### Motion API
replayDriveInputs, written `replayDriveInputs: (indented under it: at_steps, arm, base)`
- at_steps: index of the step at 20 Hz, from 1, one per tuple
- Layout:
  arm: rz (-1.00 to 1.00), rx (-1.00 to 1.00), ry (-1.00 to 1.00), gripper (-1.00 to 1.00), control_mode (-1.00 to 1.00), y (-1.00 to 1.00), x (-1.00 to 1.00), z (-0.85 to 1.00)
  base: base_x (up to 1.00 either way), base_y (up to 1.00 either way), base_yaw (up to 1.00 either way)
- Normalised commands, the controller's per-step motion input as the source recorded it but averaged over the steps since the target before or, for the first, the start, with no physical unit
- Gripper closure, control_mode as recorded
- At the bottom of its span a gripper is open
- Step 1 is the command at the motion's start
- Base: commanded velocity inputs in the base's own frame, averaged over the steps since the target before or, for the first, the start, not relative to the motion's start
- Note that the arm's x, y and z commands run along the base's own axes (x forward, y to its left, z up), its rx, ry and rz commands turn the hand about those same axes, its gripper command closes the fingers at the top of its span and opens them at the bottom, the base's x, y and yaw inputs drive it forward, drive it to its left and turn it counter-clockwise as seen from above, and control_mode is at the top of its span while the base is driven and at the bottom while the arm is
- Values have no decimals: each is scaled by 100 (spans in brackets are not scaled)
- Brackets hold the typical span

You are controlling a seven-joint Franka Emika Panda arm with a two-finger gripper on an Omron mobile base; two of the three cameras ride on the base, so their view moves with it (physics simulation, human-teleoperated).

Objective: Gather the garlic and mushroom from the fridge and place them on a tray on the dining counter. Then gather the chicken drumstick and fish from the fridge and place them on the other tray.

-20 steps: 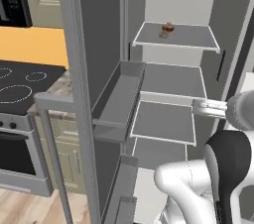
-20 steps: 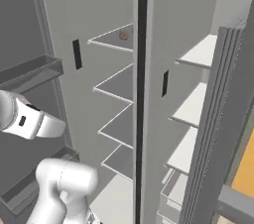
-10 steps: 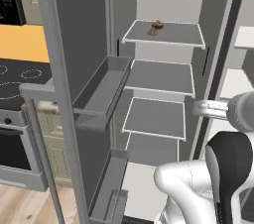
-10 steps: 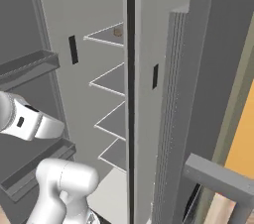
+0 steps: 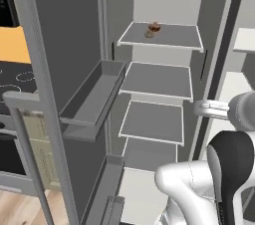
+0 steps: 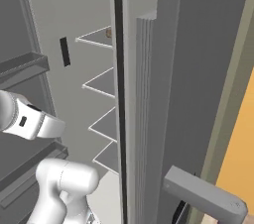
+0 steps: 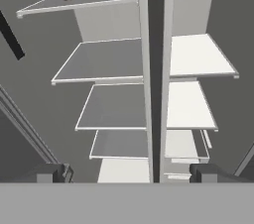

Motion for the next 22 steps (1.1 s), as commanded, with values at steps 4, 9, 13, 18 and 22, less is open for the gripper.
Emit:
replayDriveInputs:
  at_steps: [4, 9, 13, 18, 22]
  arm:
    - [0, 0, 0, -100, 100, 0, 0, 0]
    - [0, 0, 0, -100, 100, 0, 0, 0]
    - [0, 0, 0, -100, 100, 0, 0, 0]
    - [0, 0, 0, -100, 100, 0, 0, 0]
    - [0, 0, 0, -100, 100, 0, 0, 0]
  base:
    - [100, -8, 0]
    - [81, -4, -8]
    - [-11, 17, -8]
    - [0, 32, -3]
    - [31, 16, -2]
